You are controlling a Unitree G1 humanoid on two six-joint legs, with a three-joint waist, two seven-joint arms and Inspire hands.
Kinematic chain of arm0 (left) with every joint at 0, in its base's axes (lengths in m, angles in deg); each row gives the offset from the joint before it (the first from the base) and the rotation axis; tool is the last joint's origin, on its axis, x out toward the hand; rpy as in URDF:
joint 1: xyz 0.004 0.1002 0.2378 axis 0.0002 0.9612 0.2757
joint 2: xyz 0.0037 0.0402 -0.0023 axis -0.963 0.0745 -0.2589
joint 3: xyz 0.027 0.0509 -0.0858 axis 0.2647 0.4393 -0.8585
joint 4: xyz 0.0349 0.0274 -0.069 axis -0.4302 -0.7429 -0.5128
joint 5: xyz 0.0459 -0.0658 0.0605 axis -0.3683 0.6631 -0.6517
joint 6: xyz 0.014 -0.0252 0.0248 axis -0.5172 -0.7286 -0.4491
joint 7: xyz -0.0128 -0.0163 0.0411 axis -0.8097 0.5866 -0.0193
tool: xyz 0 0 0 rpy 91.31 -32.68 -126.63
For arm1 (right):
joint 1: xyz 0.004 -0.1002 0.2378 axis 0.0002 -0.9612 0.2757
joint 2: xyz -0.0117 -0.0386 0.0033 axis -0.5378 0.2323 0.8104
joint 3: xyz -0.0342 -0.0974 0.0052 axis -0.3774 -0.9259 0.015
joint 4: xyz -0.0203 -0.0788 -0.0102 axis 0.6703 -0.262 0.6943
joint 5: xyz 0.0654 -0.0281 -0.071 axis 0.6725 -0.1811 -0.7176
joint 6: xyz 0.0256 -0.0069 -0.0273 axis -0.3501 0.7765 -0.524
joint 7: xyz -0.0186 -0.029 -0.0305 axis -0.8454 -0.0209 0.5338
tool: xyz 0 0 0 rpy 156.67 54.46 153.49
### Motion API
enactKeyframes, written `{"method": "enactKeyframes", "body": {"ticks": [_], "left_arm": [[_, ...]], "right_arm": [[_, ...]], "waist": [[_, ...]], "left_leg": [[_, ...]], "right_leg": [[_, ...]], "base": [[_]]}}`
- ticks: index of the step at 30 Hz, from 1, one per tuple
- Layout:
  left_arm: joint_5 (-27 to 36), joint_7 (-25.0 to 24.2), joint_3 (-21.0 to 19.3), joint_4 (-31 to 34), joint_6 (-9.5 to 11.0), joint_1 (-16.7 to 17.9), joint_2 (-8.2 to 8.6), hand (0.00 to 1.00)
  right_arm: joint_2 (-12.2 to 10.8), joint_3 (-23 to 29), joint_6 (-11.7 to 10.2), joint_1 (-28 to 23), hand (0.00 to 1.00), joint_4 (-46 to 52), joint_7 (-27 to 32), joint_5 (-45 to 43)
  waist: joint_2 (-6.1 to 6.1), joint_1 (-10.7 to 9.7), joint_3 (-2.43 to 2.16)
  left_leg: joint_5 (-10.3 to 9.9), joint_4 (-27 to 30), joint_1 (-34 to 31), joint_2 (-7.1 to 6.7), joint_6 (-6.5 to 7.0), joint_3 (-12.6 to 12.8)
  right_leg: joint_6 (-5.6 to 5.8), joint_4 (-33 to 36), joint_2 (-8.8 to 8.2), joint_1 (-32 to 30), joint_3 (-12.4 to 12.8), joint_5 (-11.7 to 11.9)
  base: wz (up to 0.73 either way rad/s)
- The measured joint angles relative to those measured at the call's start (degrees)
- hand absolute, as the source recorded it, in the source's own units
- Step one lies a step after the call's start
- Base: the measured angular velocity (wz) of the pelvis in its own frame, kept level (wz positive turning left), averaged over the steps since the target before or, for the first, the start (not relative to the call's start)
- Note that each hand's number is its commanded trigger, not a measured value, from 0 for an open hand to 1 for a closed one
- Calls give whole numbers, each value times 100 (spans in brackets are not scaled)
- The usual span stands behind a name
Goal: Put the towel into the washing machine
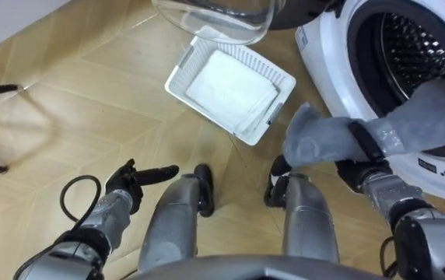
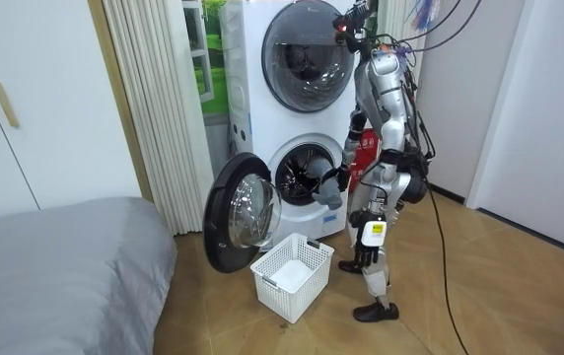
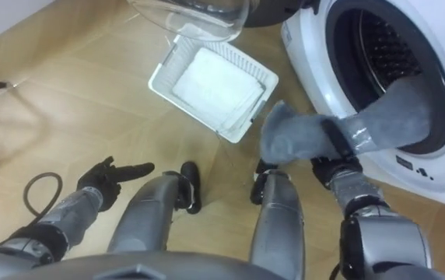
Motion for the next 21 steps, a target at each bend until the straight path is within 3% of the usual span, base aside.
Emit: {"method": "enactKeyframes", "body": {"ticks": [3, 6, 7, 13, 16, 21], "left_arm": [[-1, 59, -21, 116, 14, 75, -147, 0], [-1, 209, -117, 464, 10, 260, -208, 0], [-17, 282, -133, 683, 13, 369, -246, 0], [-168, 627, -253, 1085, 128, 609, -408, 0], [-240, 783, -259, 1120, 157, 647, -412, 0], [-278, 920, -480, 1320, 247, 677, -414, 0]], "right_arm": [[195, 170, 95, 228, 100, 56, 189, 264], [407, 391, 231, 357, 100, 281, 430, 510], [508, 430, 233, 476, 100, 353, 551, 623], [553, 976, 353, 1103, 96, 371, 1357, 900], [594, 1134, 353, 1257, 0, 467, 1686, 1020], [720, 1368, 359, 1463, 0, 494, 2199, 1231]], "waist": [[-209, -10, -3], [-287, -63, -8], [-328, -97, -30], [-530, -316, -26], [-542, -439, -27], [-543, -606, -27]], "left_leg": [[-14, 66, -3, -6, 21, 67], [-20, 122, -53, 3, 31, 57], [-23, 153, -115, 2, 37, 58], [-38, 290, -336, -40, 81, 63], [-79, 454, -485, -84, 155, 72], [-170, 636, -642, -139, 292, 149]], "right_leg": [[10, 74, -1, -65, 97, -3], [13, 75, -4, -81, 87, -1], [16, 95, -14, -140, 86, 2], [30, 280, -98, -362, 72, -9], [83, 394, -181, -482, 64, -47], [196, 625, -343, -590, 54, -169]], "base": [[-7], [-1], [3], [3], [10], [15]]}}
